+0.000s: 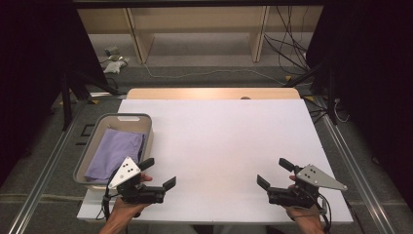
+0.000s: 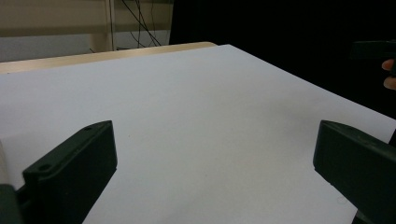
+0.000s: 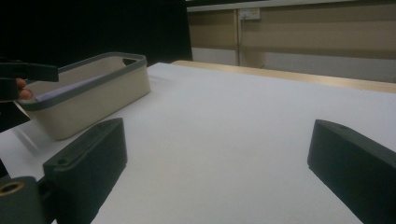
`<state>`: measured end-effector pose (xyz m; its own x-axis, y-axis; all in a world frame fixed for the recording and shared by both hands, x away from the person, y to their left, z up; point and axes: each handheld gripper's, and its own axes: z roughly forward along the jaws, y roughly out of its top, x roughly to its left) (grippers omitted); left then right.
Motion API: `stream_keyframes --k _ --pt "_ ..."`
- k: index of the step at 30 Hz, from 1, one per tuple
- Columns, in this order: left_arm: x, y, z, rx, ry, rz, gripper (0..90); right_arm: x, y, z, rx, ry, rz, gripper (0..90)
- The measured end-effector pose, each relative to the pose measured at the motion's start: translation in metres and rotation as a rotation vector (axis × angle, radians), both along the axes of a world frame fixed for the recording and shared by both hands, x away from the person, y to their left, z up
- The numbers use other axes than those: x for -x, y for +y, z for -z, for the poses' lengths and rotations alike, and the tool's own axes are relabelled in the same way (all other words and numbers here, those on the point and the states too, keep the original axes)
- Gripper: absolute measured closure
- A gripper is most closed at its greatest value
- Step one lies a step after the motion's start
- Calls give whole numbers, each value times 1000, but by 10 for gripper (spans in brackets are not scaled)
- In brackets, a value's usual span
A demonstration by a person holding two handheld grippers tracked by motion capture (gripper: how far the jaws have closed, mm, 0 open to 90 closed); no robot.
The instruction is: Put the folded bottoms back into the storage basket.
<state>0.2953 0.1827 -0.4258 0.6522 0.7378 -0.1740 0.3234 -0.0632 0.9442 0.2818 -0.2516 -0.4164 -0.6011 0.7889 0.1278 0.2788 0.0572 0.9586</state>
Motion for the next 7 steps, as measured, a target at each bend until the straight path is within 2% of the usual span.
stream_keyframes --k 7 --pt "-1 0 0 -3 1 -5 0 0 0 -1 -4 -2 1 53"
